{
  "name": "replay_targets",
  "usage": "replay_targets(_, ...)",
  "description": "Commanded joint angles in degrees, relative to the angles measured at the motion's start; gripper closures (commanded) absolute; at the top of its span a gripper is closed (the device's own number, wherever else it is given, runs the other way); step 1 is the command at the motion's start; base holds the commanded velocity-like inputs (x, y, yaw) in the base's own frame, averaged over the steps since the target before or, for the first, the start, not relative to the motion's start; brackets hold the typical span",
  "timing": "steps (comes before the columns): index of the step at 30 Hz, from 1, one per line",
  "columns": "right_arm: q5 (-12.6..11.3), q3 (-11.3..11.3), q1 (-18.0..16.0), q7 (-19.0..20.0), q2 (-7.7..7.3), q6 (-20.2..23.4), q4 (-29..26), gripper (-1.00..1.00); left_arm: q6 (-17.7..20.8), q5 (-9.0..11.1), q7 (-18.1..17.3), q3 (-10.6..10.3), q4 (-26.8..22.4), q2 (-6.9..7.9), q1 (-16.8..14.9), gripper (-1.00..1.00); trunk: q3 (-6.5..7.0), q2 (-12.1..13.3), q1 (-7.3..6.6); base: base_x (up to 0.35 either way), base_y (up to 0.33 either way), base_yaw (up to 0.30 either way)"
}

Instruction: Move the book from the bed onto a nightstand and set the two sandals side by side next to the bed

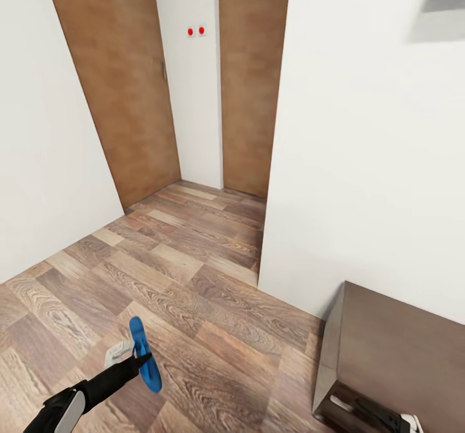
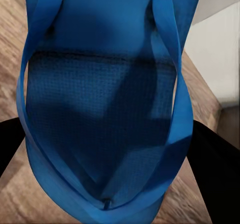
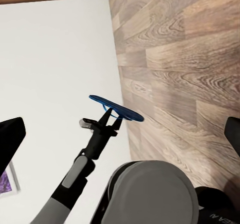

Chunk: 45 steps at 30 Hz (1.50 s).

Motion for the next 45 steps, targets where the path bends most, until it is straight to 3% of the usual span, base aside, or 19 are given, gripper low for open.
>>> replay_targets(1,-0.14,-0.02,-0.02,-0.02,0.0,0.26,0.38,-1.0,0.52,0.37,-0.16,0.11,0.01,-0.01,-0.02,1.0,0.18,0.0,-0.04,0.0,0.0,0.0)
replay_targets(10,-0.13,-0.02,-0.04,-0.26,0.0,-2.65,1.73,-1.0,0.6,0.37,-0.18,0.15,0.01,0.06,-0.02,1.0,2.17,0.12,-0.27,0.0,0.0,0.0)
replay_targets(15,-0.14,-0.04,-0.02,-0.05,0.0,-3.06,4.79,-1.0,0.61,0.37,-0.16,0.14,0.01,0.07,-0.02,1.0,3.28,0.19,-0.4,0.0,0.0,0.0)
replay_targets(25,-0.14,-0.02,-0.02,0.0,0.0,-3.2,5.35,-1.0,0.61,0.37,-0.16,0.17,0.01,0.07,-0.02,1.0,5.5,0.32,-0.65,0.0,0.0,0.0)
replay_targets(45,-0.12,-0.02,-0.03,0.0,0.0,-3.28,5.58,-1.0,0.61,0.37,-0.16,0.08,0.01,0.06,-0.02,1.0,9.09,8.34,-5.05,0.0,0.0,0.0)
